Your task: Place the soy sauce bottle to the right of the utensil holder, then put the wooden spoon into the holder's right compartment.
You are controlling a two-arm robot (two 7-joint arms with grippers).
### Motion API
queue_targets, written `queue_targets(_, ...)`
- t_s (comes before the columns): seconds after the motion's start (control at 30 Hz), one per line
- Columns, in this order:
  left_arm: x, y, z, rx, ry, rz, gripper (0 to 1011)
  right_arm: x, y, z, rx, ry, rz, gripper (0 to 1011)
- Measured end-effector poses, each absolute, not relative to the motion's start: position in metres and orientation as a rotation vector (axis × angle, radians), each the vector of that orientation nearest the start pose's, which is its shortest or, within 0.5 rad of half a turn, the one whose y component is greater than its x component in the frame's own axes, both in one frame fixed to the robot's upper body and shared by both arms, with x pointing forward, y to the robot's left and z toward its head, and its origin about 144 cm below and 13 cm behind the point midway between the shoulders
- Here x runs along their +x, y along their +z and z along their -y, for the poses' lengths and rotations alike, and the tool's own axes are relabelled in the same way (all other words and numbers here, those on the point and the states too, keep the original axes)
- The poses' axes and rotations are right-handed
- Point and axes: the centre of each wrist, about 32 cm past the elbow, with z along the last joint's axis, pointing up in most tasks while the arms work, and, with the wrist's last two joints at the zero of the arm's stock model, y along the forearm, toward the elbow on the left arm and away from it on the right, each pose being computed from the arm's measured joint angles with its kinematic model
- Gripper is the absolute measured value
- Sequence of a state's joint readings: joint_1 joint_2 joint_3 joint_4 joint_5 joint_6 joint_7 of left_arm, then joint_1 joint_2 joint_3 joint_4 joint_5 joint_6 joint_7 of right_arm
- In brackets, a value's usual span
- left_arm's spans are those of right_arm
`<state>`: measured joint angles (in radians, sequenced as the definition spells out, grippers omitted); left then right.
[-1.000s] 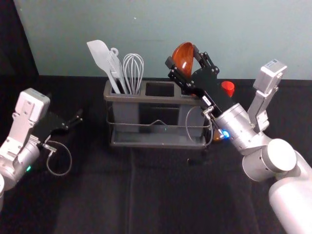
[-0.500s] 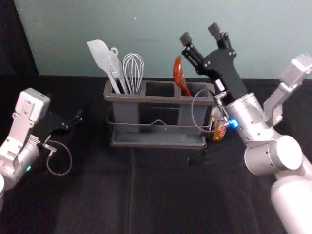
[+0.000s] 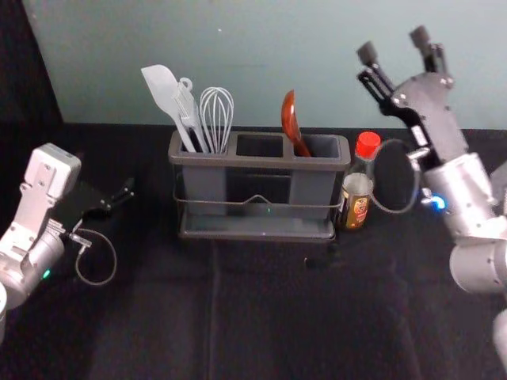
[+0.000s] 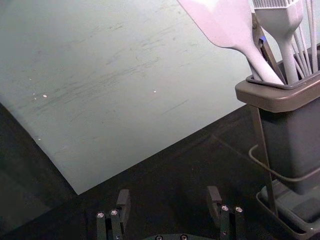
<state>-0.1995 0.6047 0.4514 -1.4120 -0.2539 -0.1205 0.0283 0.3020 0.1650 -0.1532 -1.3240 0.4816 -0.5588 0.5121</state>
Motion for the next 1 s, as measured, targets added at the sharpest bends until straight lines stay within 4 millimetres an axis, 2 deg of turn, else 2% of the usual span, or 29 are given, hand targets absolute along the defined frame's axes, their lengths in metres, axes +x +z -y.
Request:
queue_targets(0.23,0.489,1.14,-0.31,0.304,1.248,0.285,1005,0.53,1.176,0.277,0.512,-1.121,0.43,1002)
queue_targets(0.43,0.489,1.14,-0.31,0.304,1.248,0.285,1005,0.519,1.173,0.301,0.326,-1.238,0.501,1002)
queue_targets(0.67,0.489,1.14,-0.31,0.304,1.248,0.285,1005,0.51,1.168,0.309,0.131,-1.306,0.48,1002)
queue_targets(1.0,0.489,1.14,-0.31,0.304,1.248,0.285,1005,0.504,1.157,0.302,-0.096,-1.376,0.381,1002)
